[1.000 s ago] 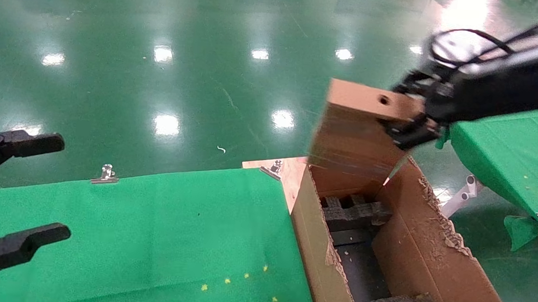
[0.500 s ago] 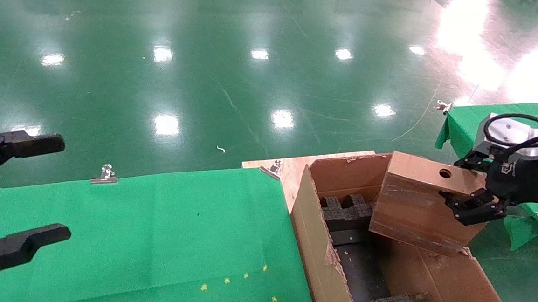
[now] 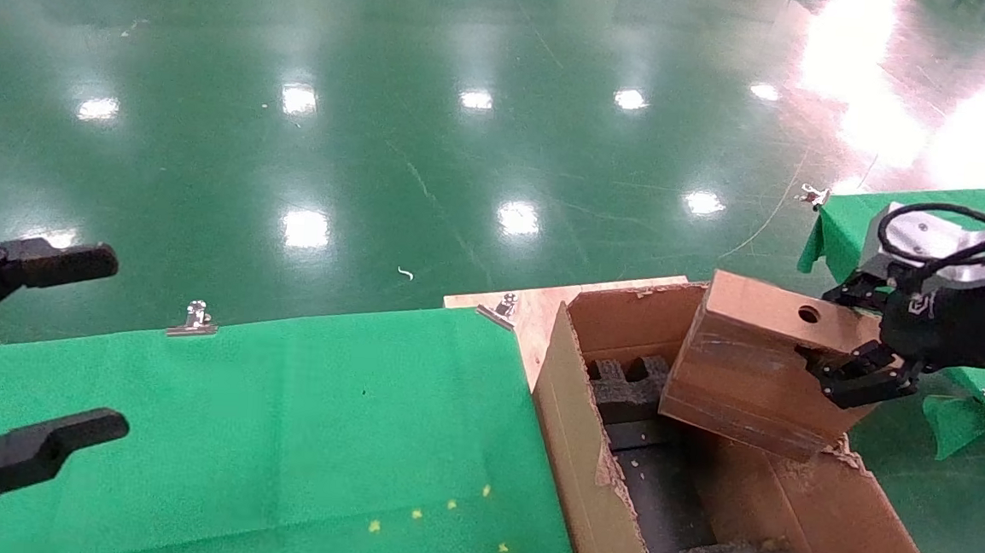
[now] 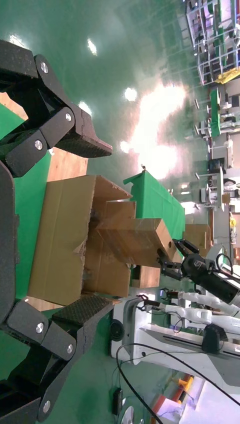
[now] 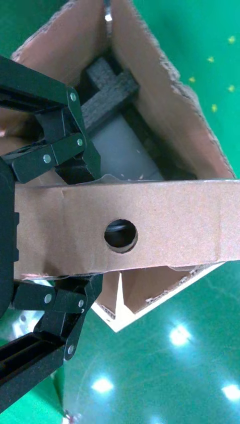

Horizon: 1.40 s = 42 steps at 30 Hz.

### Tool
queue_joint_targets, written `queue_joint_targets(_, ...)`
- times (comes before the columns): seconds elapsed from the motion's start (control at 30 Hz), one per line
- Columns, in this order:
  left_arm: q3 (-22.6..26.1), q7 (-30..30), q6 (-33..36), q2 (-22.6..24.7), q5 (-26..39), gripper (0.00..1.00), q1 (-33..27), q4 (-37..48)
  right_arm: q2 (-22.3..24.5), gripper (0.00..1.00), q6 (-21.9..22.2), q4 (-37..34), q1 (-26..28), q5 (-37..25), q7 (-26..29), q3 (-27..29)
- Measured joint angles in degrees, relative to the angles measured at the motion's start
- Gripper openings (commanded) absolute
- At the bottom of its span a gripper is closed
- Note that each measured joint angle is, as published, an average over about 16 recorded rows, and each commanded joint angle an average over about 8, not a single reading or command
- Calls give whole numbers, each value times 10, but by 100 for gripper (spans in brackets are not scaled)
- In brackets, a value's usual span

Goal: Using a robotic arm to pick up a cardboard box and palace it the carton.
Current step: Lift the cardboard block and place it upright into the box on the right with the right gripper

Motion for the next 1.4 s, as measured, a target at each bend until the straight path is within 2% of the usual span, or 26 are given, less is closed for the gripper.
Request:
queue_joint_targets(0.13,0,0,0,0,0,100,0,0,8,0,38,17,-18,-14,83,-6)
queue_joint_targets(0.37,0,0,0,0,0,100,0,0,30,0,112,75,-62,-55,305,-26)
queue_joint_targets(0.5,0,0,0,0,0,100,0,0,36,0,138,107,-82,-85,425,-38)
queue_joint_targets(0.63,0,0,0,0,0,100,0,0,36,0,155,128,-96,-114,513,-47)
queue_joint_targets(0.8,0,0,0,0,0,100,0,0,28,0,166,133,-103,-139,568,-53)
queue_joint_targets(1.17,0,0,0,0,0,100,0,0,10,0,176,123,-113,-164,608,-61)
queue_joint_targets(1.4,0,0,0,0,0,100,0,0,-5,0,178,121,-127,-201,658,-74)
